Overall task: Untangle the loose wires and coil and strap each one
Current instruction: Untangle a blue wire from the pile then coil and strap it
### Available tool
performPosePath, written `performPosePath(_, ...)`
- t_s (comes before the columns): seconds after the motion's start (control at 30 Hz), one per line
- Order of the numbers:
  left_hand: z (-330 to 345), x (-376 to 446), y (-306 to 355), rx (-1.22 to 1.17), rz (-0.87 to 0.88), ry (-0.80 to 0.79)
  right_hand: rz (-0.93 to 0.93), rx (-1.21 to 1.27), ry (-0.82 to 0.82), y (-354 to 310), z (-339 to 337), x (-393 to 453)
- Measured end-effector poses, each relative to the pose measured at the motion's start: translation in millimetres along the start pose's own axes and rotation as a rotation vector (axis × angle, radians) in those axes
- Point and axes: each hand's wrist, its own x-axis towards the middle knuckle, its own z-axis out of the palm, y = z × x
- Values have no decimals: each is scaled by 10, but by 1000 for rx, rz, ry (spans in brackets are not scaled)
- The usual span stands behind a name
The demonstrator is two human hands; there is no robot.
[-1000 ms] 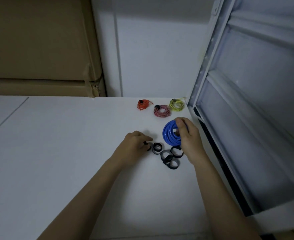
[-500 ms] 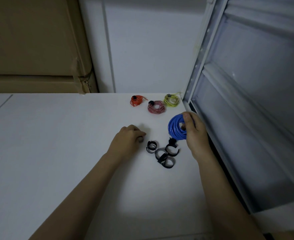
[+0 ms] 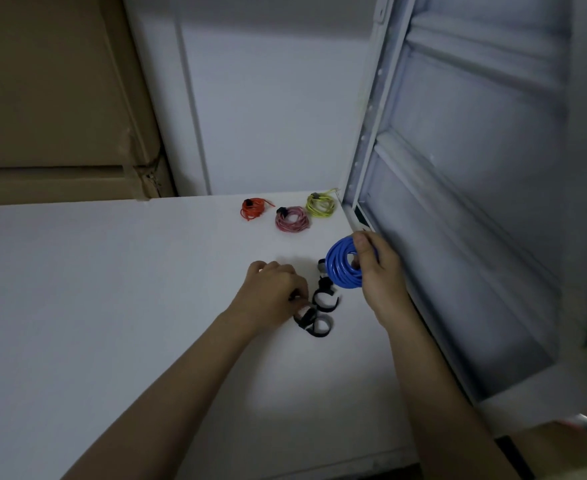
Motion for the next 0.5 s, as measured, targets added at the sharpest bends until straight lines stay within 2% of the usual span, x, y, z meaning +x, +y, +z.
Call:
performPosePath(0.13,4,13,11,-6,-9,124,4,14,42,10,-39,-64)
performPosePath(0.3,-120,3,-7,-142,57,303,16,36,48,-13,-67,-95)
performPosePath(0.5,-295,-45,18,-231,81,465,35,80,-167,-162,81,-79)
